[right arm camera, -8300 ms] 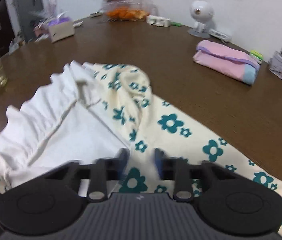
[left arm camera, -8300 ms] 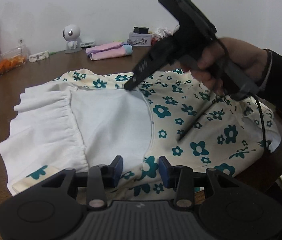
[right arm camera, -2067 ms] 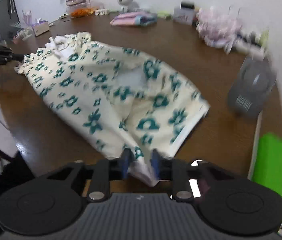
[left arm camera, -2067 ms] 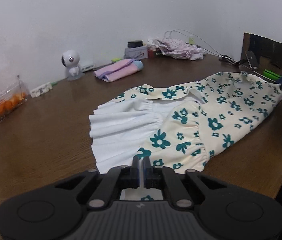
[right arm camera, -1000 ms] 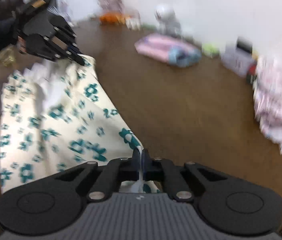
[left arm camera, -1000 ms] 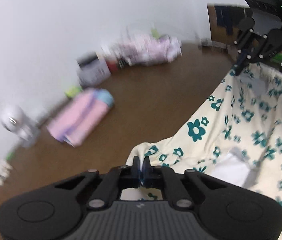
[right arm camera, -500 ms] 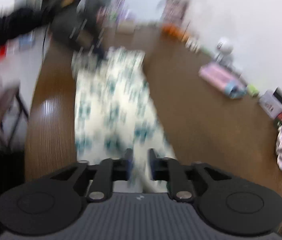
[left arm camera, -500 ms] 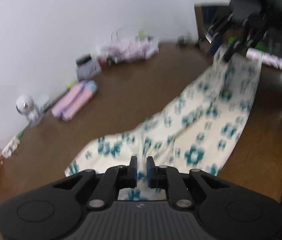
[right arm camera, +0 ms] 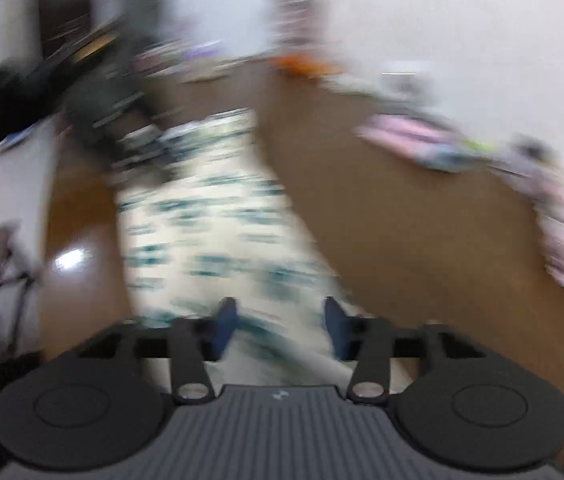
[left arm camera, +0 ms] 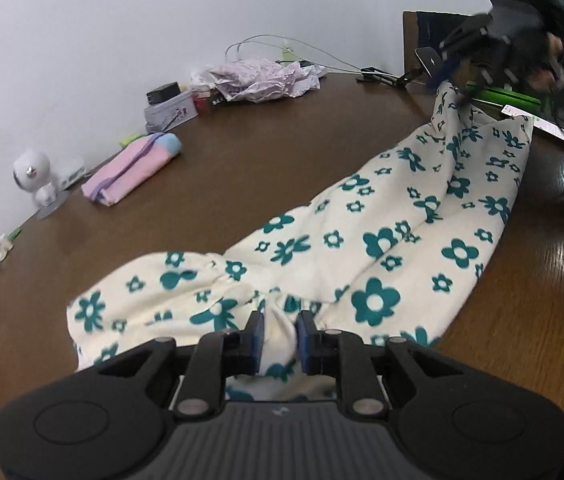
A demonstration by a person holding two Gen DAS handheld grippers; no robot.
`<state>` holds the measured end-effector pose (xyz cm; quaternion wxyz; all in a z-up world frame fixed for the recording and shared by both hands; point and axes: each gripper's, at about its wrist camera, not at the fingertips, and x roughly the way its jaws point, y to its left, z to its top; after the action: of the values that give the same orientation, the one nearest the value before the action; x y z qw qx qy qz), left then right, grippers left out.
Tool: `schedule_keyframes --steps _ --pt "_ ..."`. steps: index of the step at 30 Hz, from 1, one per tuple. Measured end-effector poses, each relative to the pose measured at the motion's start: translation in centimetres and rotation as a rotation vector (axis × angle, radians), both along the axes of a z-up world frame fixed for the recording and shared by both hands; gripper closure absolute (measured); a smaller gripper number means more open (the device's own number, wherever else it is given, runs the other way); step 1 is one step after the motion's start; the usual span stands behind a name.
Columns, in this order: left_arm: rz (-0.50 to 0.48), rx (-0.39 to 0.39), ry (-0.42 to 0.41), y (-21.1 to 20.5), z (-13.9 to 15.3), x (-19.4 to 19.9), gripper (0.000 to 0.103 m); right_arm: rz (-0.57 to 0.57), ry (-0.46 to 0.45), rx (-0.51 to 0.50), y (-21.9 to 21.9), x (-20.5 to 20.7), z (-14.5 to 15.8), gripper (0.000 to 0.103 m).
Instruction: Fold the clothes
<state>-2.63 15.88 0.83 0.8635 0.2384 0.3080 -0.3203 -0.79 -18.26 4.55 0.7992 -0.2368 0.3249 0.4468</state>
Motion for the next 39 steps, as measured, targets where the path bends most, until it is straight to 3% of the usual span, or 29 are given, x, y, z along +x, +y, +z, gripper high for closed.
schedule_keyframes --steps 4,5,6,7,9,13,15,18,21,23,26,28,29,31,34,35,37,39 --pt "0.025 -0.004 -0.002 -0.4 -0.1 0.1 0.087 -0.058 -0.02 -0.08 -3.0 1.1 0.3 0.05" --pt "0.03 -0.002 -0.004 -0.6 -0.2 0.1 0.087 -0.073 -0.025 -0.1 -3.8 1.3 0.3 0.055" --pt "0.035 0.001 -0.006 -0.8 -0.2 0.0 0.087 -0.087 -0.03 -0.12 -4.6 1.6 0.4 0.084" --pt "0.044 0.005 -0.01 -0.9 -0.2 -0.1 0.087 -0.102 -0.034 -0.14 -5.3 1.9 0.5 0.095" --pt "0.062 0.017 -0.02 -1.2 -0.3 -0.5 0.087 -0.131 -0.044 -0.18 -6.8 2.4 0.6 0.099" --pt "0.085 0.018 -0.03 -1.4 -0.5 -0.8 0.087 -0.155 -0.314 -0.122 -8.3 -3.2 3.0 0.099" --pt "0.085 0.013 -0.022 -1.3 -0.4 -0.7 0.087 -0.164 -0.378 -0.21 -7.6 -4.9 0.4 0.099" --pt "0.087 0.019 -0.015 -1.3 0.1 -0.9 0.087 -0.131 -0.49 -0.43 -6.0 -6.3 -5.0 0.098" --pt "0.078 0.03 -0.013 -1.1 0.9 -1.7 0.083 -0.141 -0.437 -0.395 -6.1 -6.3 -4.3 0.089" --pt "0.072 0.008 -0.027 -0.8 1.9 -2.3 0.082 -0.159 -0.386 -0.336 -7.1 -6.0 -1.9 0.071" --pt "0.072 -0.068 -0.067 -1.1 3.3 -2.0 0.075 -0.236 -0.282 -0.099 -7.9 -4.2 2.2 0.071" --pt "0.057 -0.086 -0.069 -2.3 3.3 -1.1 0.075 -0.276 -0.174 0.074 -6.9 -2.6 3.2 0.081" --pt "0.054 -0.084 -0.067 -2.8 3.1 -0.7 0.075 -0.28 -0.113 0.124 -5.8 -1.8 2.8 0.089" --pt "0.067 -0.04 -0.055 -3.6 1.9 -0.1 0.075 -0.287 -0.018 0.149 -3.7 -0.6 1.1 0.092" --pt "0.083 -0.015 -0.032 -3.5 0.7 0.1 0.075 -0.354 0.021 0.108 -3.1 -1.1 -1.6 0.092" --pt "0.087 -0.027 -0.021 -3.0 0.6 -0.2 0.074 -0.376 0.034 0.094 -2.8 -1.3 -2.5 0.09" --pt "0.1 -0.061 0.005 -2.2 0.9 -0.4 0.072 -0.447 0.052 0.173 -4.5 -1.9 -1.6 0.086" --pt "0.117 -0.107 -0.016 -1.9 1.7 -0.2 0.071 -0.536 0.058 0.262 -6.2 -2.2 -0.6 0.069"
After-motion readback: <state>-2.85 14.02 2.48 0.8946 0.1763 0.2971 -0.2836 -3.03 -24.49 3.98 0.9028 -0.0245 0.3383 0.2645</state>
